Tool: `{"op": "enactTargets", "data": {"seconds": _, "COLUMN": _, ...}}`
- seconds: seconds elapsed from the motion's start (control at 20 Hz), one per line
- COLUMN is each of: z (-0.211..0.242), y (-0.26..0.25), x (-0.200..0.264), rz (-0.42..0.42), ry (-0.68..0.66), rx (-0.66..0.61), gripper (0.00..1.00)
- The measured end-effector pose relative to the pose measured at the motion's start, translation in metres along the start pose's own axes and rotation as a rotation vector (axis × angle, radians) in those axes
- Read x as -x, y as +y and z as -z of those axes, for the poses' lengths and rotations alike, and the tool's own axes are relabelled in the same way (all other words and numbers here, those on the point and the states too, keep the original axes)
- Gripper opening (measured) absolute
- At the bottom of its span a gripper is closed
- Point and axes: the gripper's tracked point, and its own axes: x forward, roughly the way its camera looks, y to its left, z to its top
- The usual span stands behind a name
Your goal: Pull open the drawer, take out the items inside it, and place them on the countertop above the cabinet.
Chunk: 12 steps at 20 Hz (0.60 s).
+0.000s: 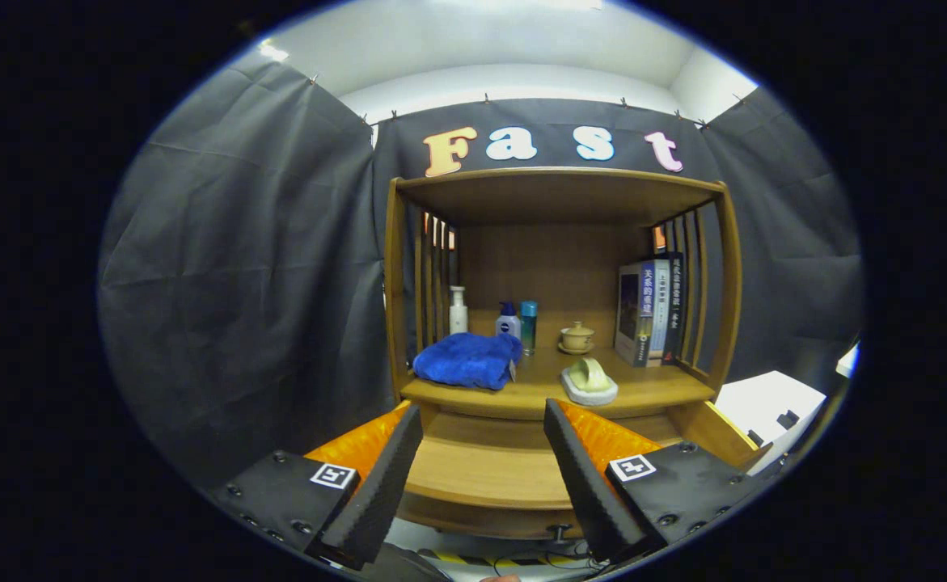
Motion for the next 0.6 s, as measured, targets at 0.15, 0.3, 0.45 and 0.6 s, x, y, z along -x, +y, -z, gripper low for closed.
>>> {"op": "enactTargets", "data": {"seconds": 0.15, "z": 0.018, "y": -0.005, "x": 0.011, "rz": 0.003, "ry": -0.021, "rx": -0.056, "gripper": 0.98}}
{"op": "enactTargets", "data": {"seconds": 0.3, "z": 0.037, "y": -0.026, "x": 0.016, "rz": 0.049, "ry": -0.025, "rx": -0.052, "gripper": 0.98}}
{"op": "enactTargets", "data": {"seconds": 0.45, "z": 0.055, "y": -0.043, "x": 0.029, "rz": 0.098, "ry": 0.003, "rx": -0.006, "gripper": 0.99}}
{"op": "enactTargets", "data": {"seconds": 0.6, "z": 0.067, "y": -0.055, "x": 0.033, "rz": 0.137, "ry": -0.018, "rx": -0.007, "gripper": 0.99}}
